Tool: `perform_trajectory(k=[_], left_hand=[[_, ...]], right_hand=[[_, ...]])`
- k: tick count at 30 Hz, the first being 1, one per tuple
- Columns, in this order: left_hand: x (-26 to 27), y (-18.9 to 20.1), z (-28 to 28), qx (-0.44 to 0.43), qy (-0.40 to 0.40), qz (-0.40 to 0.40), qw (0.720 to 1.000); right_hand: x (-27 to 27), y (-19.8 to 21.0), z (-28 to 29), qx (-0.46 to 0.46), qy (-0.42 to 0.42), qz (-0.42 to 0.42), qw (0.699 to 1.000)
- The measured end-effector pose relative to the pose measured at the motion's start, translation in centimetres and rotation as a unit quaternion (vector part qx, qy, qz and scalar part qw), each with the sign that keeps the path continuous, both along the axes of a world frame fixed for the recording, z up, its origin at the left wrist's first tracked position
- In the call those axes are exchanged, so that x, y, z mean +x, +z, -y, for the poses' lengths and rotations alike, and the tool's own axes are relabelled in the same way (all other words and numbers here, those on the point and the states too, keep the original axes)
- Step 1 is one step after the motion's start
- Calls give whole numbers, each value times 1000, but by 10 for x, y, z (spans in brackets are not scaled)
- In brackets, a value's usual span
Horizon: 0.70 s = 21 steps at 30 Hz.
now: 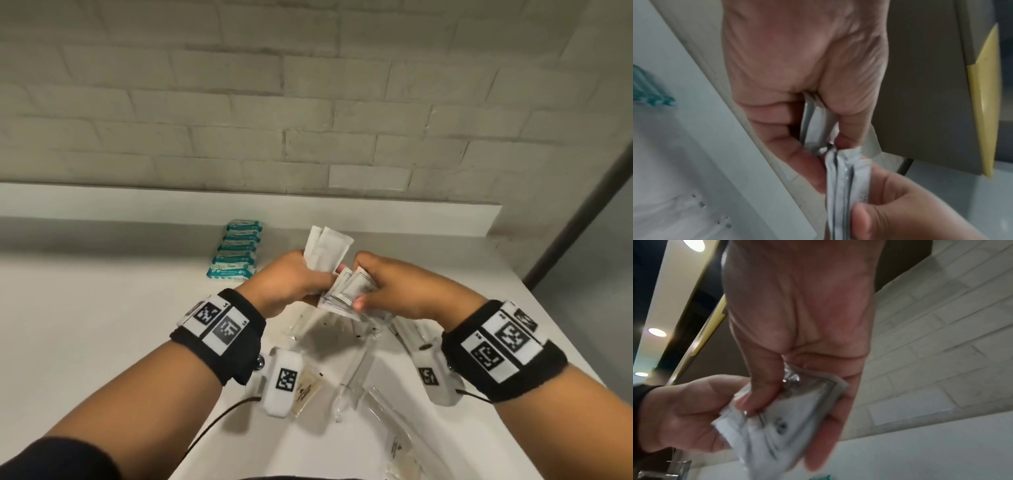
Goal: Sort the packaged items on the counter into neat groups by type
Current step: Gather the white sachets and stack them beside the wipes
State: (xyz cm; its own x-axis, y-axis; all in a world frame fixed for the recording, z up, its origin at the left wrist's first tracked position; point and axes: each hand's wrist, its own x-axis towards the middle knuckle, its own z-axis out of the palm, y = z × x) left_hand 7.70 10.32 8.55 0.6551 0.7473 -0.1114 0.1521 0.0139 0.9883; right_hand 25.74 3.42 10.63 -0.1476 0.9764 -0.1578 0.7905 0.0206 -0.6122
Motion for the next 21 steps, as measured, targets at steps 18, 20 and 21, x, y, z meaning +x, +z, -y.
perform_trajectory(k=[18, 20, 21], left_hand=[[0, -6, 3, -209, -49, 75, 974], [-2, -7, 1, -221, -10, 99, 970], [-3, -8, -1, -215, 20, 113, 970]], right_hand=[[5, -3, -6, 141, -119, -485, 855], [13, 0, -4, 154, -96, -458, 870], [17, 0, -2, 150, -91, -437, 882]])
